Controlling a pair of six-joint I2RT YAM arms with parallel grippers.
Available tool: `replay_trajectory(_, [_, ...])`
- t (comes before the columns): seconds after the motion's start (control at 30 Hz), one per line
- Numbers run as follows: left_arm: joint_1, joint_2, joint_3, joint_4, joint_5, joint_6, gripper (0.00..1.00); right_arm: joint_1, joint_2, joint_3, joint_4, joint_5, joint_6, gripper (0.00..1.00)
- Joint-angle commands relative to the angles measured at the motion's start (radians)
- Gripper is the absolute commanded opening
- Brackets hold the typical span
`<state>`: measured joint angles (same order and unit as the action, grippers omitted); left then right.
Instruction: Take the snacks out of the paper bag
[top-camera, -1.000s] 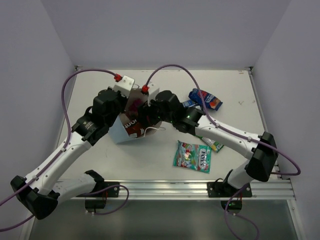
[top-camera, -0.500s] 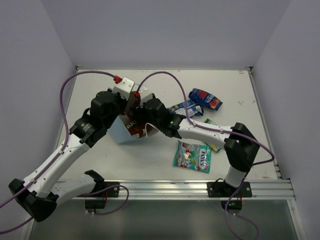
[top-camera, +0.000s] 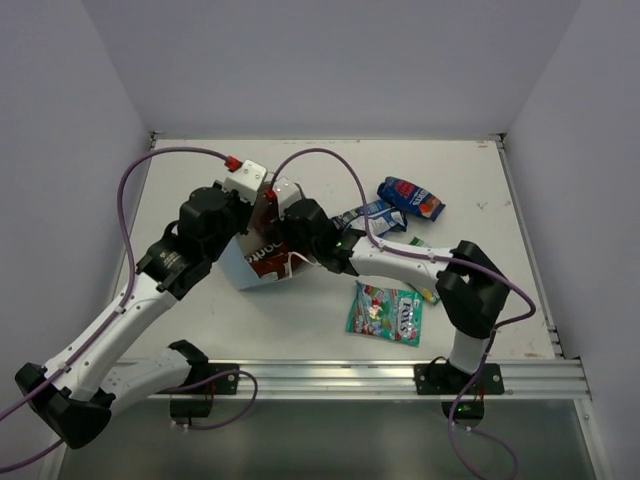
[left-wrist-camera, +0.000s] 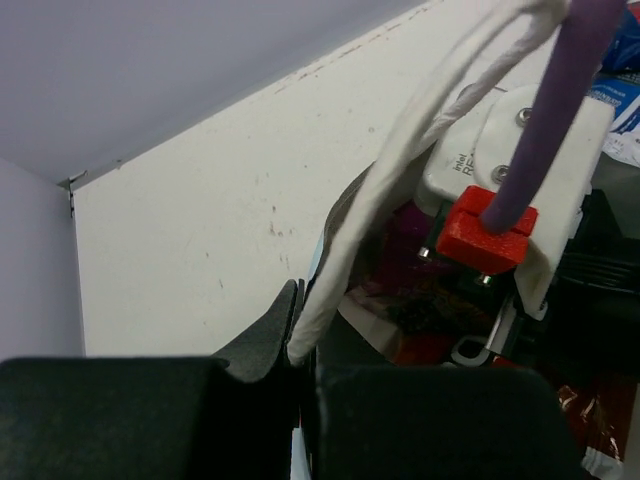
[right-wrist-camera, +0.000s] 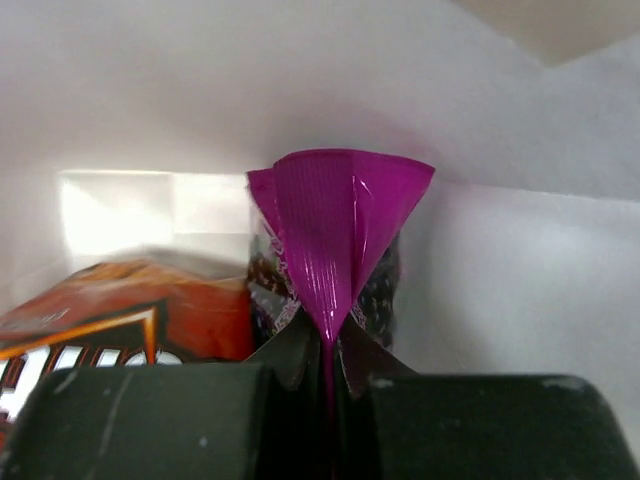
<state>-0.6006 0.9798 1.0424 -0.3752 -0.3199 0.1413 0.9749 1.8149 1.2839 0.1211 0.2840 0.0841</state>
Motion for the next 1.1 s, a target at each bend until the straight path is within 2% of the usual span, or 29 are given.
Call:
replay_trajectory(0.0, [0.005, -0.021, -0.013, 0.075, -0.01, -0.022, 0.0, 0.002, -0.193, 0.034, 0.04, -0.086, -0.046, 0.0])
replay_trajectory(0.27, [0.005, -0.006, 0.005, 0.059, -0.004, -0.058, 0.0, 0.005, -0.341, 0.084, -0.029, -0.258, -0.017, 0.0])
replay_trajectory(0.5, [0.004, 0.0, 0.015, 0.045, 0.027, -0.083, 0.0, 0.007, -0.384, 0.114, -0.018, -0.278, 0.008, 0.0])
replay_trajectory(0.63, [0.005, 0.002, 0.018, 0.03, -0.001, -0.1, 0.0, 0.005, -0.4, 0.155, -0.046, -0.232, -0.006, 0.0])
replay_trajectory(0.8, [0.016, 0.056, 0.045, -0.05, -0.155, -0.164, 0.0, 0.004, -0.485, 0.186, -0.107, -0.135, -0.038, 0.0])
replay_trajectory(1.07, [0.126, 0.085, 0.059, -0.076, -0.137, -0.259, 0.0, -0.064, -0.667, 0.201, -0.264, 0.01, -0.015, 0.0])
